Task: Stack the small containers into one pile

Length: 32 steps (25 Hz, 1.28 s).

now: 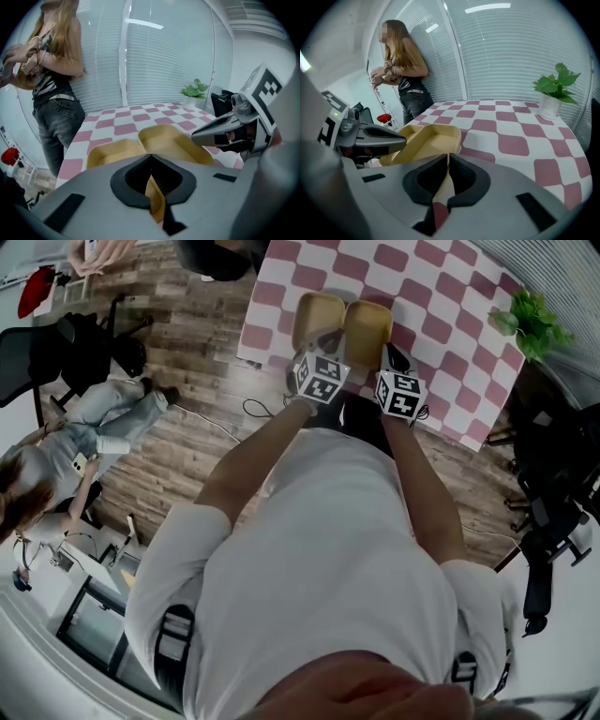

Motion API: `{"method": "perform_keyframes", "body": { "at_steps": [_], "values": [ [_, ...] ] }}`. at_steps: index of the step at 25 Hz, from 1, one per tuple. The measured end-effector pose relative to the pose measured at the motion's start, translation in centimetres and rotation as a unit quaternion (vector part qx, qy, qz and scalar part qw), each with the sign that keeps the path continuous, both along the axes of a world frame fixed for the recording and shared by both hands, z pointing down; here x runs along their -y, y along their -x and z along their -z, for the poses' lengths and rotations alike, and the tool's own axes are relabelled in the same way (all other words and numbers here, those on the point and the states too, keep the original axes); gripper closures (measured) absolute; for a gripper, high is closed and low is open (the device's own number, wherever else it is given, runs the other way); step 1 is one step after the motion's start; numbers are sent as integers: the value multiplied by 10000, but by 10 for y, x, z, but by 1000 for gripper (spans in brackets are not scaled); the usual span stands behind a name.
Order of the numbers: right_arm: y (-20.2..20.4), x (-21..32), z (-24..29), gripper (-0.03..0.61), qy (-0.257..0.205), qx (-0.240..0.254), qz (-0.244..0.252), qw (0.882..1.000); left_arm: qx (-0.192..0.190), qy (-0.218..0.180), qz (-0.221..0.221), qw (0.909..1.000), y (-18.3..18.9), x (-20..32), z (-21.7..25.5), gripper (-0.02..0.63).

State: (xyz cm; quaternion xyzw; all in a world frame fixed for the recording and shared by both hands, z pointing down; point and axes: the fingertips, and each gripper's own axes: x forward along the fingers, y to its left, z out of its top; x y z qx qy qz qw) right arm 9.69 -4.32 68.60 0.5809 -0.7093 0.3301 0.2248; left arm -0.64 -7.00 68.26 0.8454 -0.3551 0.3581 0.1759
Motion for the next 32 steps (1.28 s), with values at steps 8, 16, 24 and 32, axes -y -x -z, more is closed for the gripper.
{"method": "perform_keyframes", "body": {
  "at_steps": [8,16,24,32],
  "values": [
    [-5,2,22,538,-286,78,106,9995,-44,-57,53,10000,1,0,20,580],
    [-22,3,113,538,-1110,375,93,9931,-809,-466,320,9951,-4,-12,110,578],
    [-27,-11,175,538,-1762,310,479,9827,-1123,-814,558,9888,-19,-32,160,580],
    [-29,-17,184,538,-1846,458,559,9801,-1173,-1091,764,9841,-19,-35,176,578]
  ]
}}
